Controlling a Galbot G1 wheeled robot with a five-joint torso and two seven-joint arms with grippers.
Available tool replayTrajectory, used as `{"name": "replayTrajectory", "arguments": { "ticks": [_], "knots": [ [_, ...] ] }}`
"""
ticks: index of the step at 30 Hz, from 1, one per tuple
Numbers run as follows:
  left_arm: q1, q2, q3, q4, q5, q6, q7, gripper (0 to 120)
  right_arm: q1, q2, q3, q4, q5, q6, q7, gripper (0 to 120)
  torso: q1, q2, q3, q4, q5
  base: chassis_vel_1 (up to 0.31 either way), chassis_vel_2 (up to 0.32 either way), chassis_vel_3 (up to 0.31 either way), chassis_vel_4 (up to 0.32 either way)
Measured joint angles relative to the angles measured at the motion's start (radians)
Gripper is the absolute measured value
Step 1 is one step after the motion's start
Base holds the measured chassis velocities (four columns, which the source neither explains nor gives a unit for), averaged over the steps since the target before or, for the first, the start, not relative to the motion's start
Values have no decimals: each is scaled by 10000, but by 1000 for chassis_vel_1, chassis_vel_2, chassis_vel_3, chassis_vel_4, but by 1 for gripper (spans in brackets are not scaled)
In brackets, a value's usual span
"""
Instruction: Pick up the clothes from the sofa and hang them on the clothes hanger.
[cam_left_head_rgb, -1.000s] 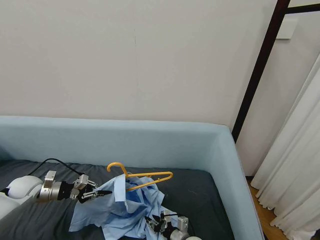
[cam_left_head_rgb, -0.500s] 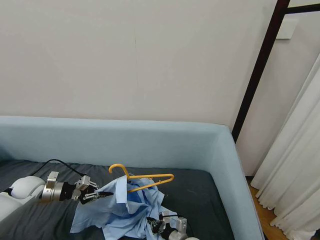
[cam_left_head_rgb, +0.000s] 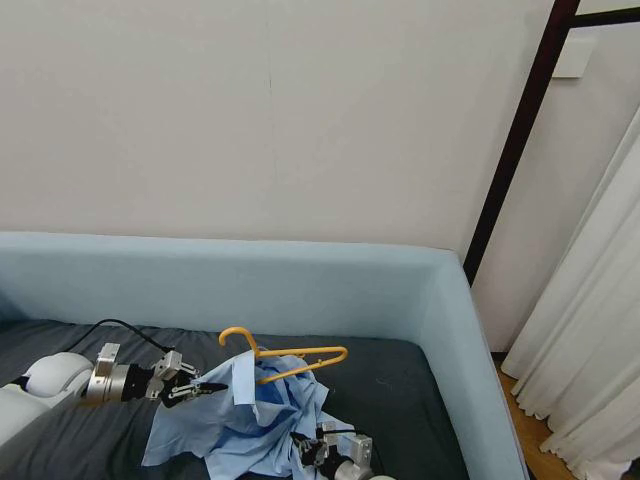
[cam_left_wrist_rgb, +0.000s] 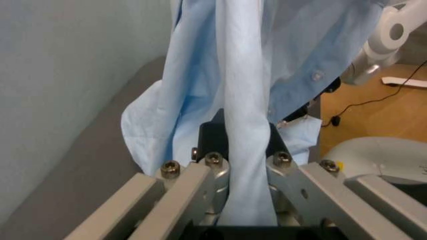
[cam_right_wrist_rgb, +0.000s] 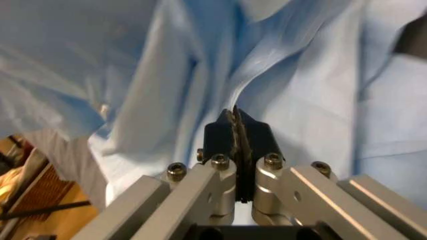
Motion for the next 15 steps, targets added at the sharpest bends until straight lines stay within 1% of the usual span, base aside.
{"name": "replayTrajectory", "arguments": {
  "ticks": [6, 10, 12, 15],
  "knots": [
    [-24, 36, -114, 80, -8, -54, 37, 3, -127, -405, 447, 567, 215, 5, 276, 0, 0, 0, 0, 0, 0, 0, 0, 0, 0],
    [-34, 87, -208, -28, -3, -154, 138, 3, -143, -1001, 824, 1308, 572, -91, 537, 0, -1, 0, 0, -1, 0, 0, 0, 0, 0],
    [-40, 114, -247, -122, 99, -206, 191, 3, -133, -1130, 919, 1509, 695, -150, 593, 0, 0, 0, 0, 0, 0, 0, 0, 0, 0],
    [-107, 207, -381, -382, 700, -405, 436, 3, -92, -1467, 1190, 2059, 966, -287, 709, 0, 0, 0, 0, -1, 2, 0, 0, 0, 0]
  ]
}}
